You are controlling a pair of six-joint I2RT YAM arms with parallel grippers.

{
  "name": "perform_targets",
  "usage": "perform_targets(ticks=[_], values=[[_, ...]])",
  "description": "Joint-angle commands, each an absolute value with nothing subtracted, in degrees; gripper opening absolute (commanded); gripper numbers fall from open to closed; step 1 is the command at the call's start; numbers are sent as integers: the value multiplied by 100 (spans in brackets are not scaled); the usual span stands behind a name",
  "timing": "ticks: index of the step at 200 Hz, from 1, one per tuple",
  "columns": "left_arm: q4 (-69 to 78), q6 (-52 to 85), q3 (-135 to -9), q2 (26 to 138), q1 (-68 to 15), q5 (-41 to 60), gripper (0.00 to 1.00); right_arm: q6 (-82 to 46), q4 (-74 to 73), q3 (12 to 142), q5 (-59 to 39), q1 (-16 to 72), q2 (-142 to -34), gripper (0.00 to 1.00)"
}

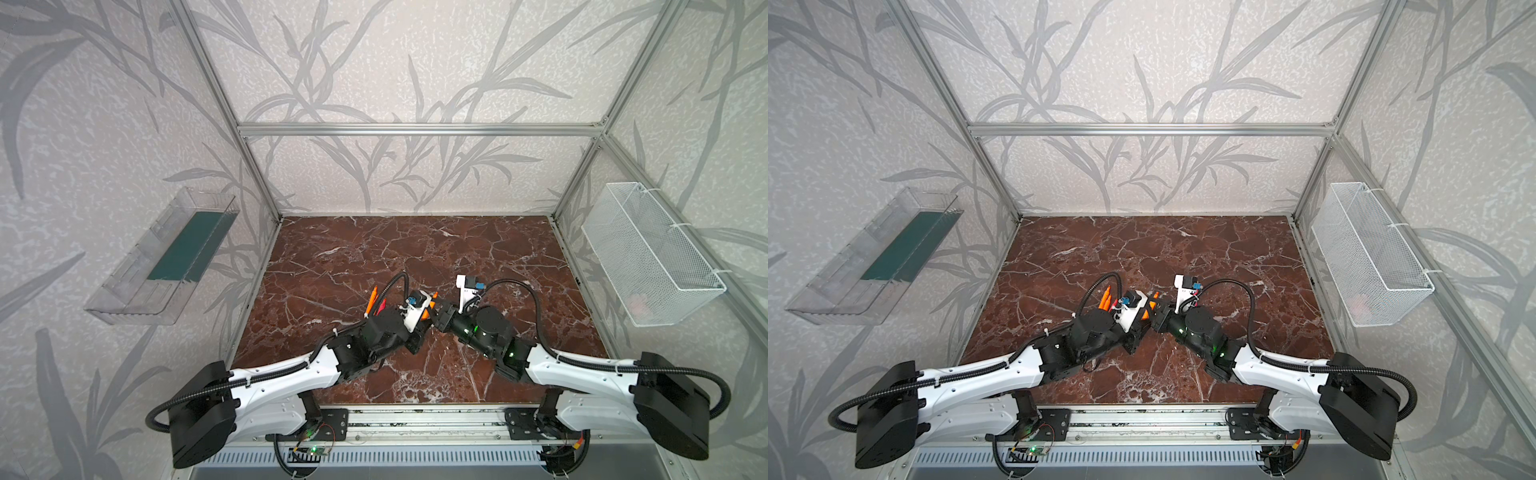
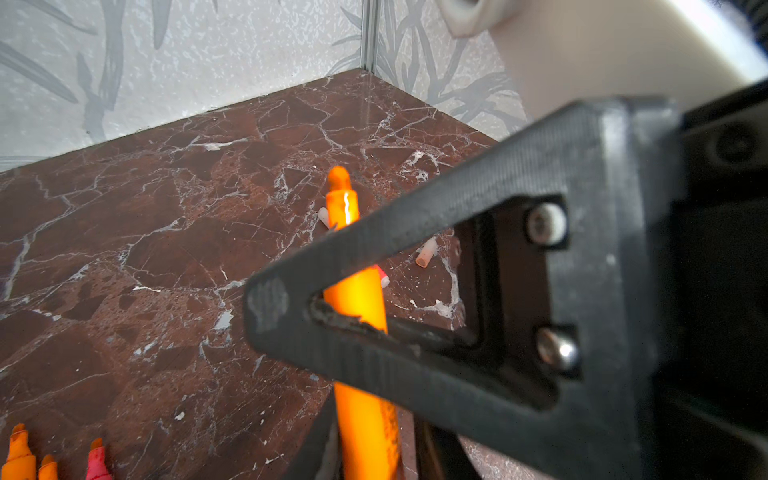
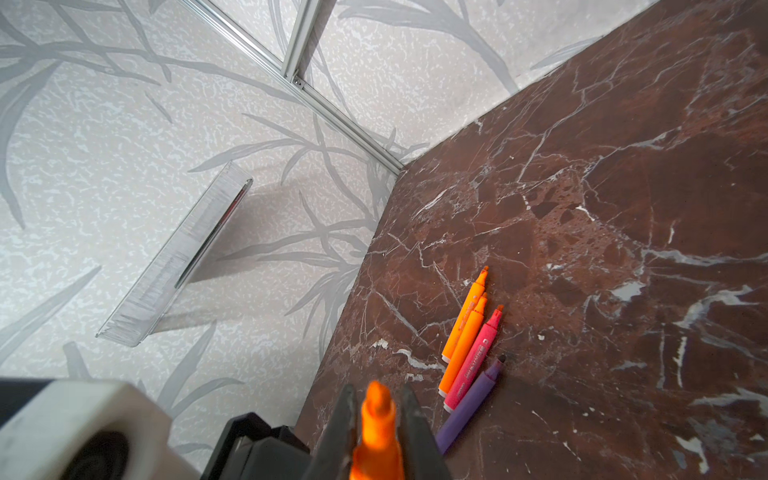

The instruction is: Insert the pens into the pen caps

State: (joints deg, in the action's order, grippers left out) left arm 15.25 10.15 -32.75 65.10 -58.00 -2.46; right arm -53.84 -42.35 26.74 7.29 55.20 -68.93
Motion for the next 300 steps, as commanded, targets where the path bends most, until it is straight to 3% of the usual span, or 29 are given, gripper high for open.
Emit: perform_targets(ticks=[1,28,57,67,89,112,145,175,216,300], values=[[1863,968,-3217,6503,-5814,-285,28,-5472,-4671,2707,602,5609,-6924,0],[1937,988,-3183,6508,-5816,-333,22,-5467,-4708,2711,640,5671,-6959,0],[2027,1052,-3106,6423,-5818,-495,0,-5477,-4696,2707,692,5690,-7020,0],[2070,1101,-3056,6381,-5818,-596,0,-5430,-4663,2707,713,5687,-7022,13],[1958,1149,-3015,6256,-5797,-916,0,-5243,-4372,2646,905,5694,-6805,53],[1671,1294,-2956,6055,-5596,-1172,0,-4926,-2924,2663,1599,5687,-6102,69],[1466,1705,-2766,5832,-4725,-548,0,-4566,-1114,2438,2704,5681,-4967,65],[1245,1699,-2783,5842,-4401,-271,0,-3887,-197,2448,2719,5648,-4597,61],[1312,1591,-2718,5736,-4396,177,0,-3168,561,2699,2229,5646,-5180,56],[1261,1622,-2780,5804,-4401,221,0,-3361,981,2608,1858,5645,-6347,45]])
